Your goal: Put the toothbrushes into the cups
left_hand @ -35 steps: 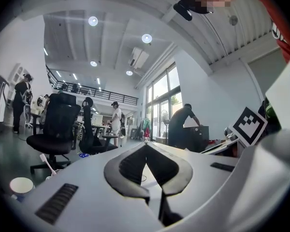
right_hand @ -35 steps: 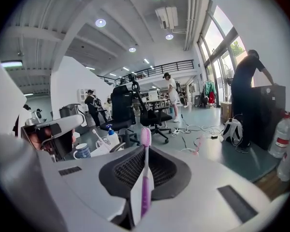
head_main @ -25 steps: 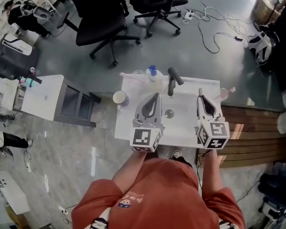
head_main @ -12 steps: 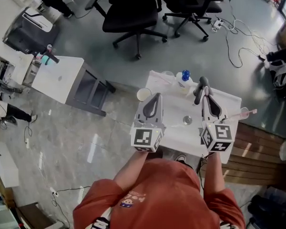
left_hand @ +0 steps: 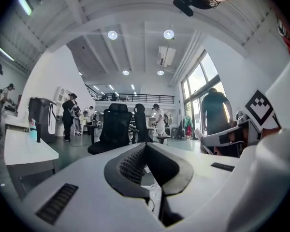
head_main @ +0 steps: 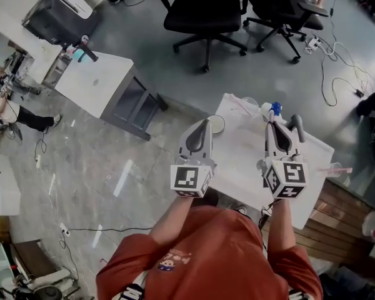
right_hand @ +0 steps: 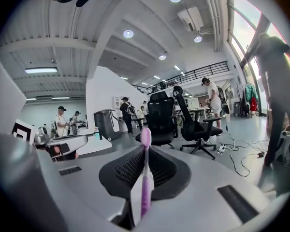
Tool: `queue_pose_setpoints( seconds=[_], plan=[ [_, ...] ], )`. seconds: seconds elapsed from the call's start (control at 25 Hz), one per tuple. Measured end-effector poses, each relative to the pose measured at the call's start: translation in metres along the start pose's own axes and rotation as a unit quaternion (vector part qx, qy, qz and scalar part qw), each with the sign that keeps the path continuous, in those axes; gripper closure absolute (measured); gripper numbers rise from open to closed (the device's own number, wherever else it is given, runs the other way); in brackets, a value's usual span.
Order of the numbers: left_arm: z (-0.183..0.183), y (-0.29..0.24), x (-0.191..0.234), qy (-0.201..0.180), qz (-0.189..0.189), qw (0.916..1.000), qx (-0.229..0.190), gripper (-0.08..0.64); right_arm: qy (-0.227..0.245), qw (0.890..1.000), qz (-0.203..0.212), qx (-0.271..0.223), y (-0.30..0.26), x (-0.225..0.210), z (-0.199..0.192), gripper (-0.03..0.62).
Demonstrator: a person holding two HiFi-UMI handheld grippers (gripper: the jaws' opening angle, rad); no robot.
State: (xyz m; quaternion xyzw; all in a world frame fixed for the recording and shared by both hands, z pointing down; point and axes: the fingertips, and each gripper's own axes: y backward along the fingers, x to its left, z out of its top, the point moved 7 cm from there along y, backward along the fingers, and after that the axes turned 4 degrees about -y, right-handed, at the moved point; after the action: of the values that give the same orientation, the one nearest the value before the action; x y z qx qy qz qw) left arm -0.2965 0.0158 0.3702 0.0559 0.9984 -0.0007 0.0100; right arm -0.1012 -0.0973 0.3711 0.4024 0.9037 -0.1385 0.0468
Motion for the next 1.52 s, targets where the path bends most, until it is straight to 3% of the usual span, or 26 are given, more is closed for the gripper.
queue_pose_setpoints(
  seconds=[0.36,0.6,1.04,1.52],
  plan=[
    [-0.015,0.000,0.065,0.009,0.046,0.9988,0.013,0.541,0.005,0.998,0.058,0.011,-0.066,0.051,-0.007,0.557],
    [-0.021,-0.005,0.091,0.018,0.056,0.9982,0.015,0.541,0.003,0.997,0.074,0.009,-0.094,0.070,-0.009,0.557],
    [-0.037,-0.023,0.122,0.022,0.049,0.9984,0.020,0.541,-0.036,0.990,0.115,-0.075,-0.134,0.089,-0.003,0.557],
    [-0.060,-0.038,0.147,0.040,0.053,0.9969,0.042,0.541,-0.043,0.983,0.139,-0.114,-0.170,0.106,-0.008,0.557]
  ],
)
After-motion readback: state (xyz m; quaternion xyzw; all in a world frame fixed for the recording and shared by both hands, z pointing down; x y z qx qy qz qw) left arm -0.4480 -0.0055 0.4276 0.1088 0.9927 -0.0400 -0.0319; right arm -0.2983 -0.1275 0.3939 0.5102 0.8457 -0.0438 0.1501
